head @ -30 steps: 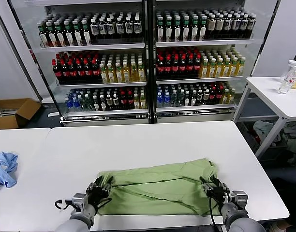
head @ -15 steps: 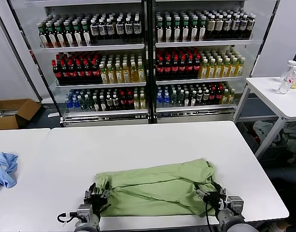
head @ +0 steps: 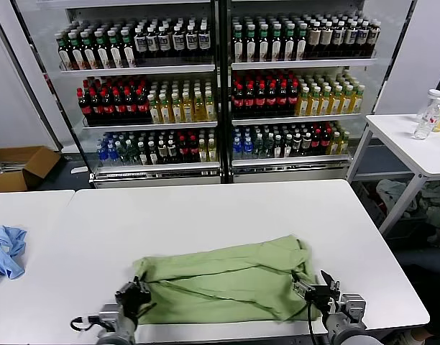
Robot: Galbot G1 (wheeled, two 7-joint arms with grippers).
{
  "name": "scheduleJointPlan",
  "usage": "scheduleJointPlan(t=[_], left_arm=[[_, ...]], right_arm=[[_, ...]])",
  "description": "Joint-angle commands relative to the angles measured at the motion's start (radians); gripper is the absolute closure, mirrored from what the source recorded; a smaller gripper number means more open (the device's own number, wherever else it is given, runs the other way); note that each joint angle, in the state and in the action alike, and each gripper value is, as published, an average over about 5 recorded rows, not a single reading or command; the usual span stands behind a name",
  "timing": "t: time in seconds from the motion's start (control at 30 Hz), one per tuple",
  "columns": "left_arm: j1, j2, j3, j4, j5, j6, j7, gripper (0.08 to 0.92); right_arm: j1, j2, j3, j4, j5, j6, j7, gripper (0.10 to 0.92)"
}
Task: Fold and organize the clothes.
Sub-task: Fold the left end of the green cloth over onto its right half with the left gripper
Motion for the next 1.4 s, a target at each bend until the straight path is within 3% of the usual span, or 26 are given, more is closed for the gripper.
scheduleJointPlan(t=[0.03, 0.17, 0.27, 0.47, 0.6, 0.8, 0.97, 1.2, 1.4], left_arm=[[-0.037, 0.172, -0.348, 0.018, -0.014, -0.038, 0.08, 0.9], [-0.043, 0.22, -0.44, 0.01, -0.059, -0.026, 0.09, 0.905], [-0.037, 0.217, -0.456, -0.058, -0.241, 0.026, 0.09, 0.905], [-0.031, 0.075, -0.323, -0.293, -0.765, 0.153, 0.083, 0.905], [-0.041, -0.034, -0.141, -0.34, -0.944, 0.19, 0.084, 0.905], [-0.104, -0.132, 0.08, -0.235, -0.933, 0.175, 0.055, 0.905], [-0.199, -0.175, 0.168, -0.116, -0.833, 0.155, 0.0, 0.905], [-0.283, -0.15, 0.28, 0.033, -0.499, 0.134, -0.087, 0.893], [-0.254, -0.116, 0.355, -0.043, -0.475, 0.122, -0.04, 0.75]], right_arm=[[0.012, -0.006, -0.007, -0.006, 0.004, 0.002, 0.002, 0.203], [0.033, -0.019, -0.017, -0.014, 0.015, 0.002, 0.003, 0.203], [0.044, -0.029, -0.022, -0.02, 0.022, 0.002, 0.002, 0.203], [0.045, -0.046, -0.029, -0.024, 0.028, 0.004, 0.001, 0.203], [0.044, -0.055, -0.033, -0.025, 0.027, 0.006, 0.0, 0.203], [0.052, -0.065, -0.035, -0.022, 0.026, 0.006, -0.001, 0.203], [0.053, -0.06, -0.037, -0.022, 0.023, 0.006, -0.003, 0.203], [0.066, -0.04, -0.052, -0.03, 0.022, 0.006, -0.006, 0.203], [0.076, -0.037, -0.054, -0.039, 0.023, 0.007, -0.007, 0.203]])
